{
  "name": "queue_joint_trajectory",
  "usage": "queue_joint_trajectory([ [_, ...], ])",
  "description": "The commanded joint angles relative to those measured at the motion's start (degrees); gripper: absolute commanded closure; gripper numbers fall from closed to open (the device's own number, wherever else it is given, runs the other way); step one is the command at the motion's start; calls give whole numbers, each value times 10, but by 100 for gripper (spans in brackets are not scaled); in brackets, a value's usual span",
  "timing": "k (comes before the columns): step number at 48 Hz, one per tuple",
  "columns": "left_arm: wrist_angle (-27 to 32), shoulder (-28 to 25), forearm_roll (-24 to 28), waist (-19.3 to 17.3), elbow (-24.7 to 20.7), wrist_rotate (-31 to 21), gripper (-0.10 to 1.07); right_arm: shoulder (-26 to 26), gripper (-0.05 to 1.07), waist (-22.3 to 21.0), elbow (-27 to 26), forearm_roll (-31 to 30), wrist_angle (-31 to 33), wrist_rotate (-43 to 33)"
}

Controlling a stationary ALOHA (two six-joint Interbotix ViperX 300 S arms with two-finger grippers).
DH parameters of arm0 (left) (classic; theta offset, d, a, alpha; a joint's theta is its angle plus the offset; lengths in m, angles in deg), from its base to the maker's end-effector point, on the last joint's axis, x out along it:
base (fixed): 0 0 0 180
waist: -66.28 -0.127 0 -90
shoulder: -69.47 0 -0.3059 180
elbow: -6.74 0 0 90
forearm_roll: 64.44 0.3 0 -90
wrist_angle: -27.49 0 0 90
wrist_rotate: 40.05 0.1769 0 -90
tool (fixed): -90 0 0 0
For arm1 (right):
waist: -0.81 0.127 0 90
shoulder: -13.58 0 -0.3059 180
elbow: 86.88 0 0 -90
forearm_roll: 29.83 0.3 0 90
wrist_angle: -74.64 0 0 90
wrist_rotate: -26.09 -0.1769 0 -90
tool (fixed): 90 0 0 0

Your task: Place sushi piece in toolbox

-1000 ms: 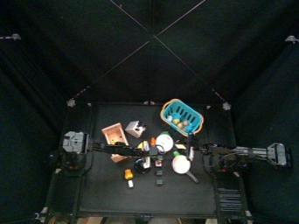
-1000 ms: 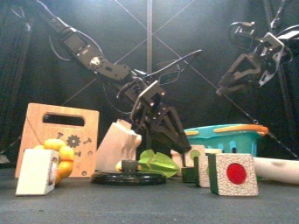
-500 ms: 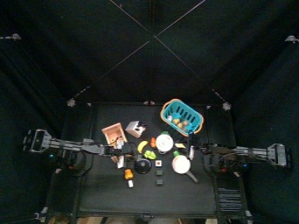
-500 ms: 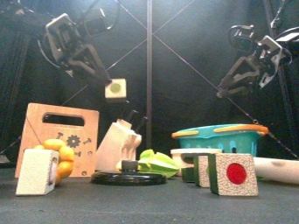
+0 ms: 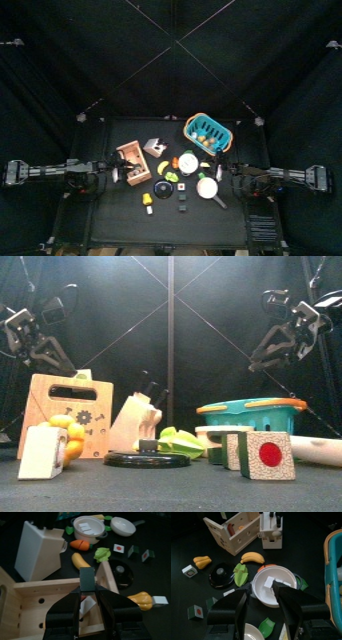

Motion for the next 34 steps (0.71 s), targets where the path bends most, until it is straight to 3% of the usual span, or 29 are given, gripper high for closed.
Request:
queue_joint_trajectory([
  [1,-3,-3,-11,-9,0,-1,40,0,24,-3,-6,1,-4,-1],
  [6,5,-4,-47,-10,14,0,36,-1,24,-2,-5,1,-4,-1],
  [15,18,-4,-49,-8,15,1,16,0,24,-2,-5,1,-4,-1],
  [22,18,-4,-49,-5,-4,2,16,0,24,-3,-5,1,-4,-1],
  [26,17,-4,-49,18,-23,0,16,0,24,-3,-5,1,-4,-1],
  [34,15,-4,-50,25,-26,0,16,0,24,-3,-5,1,-4,-1],
])
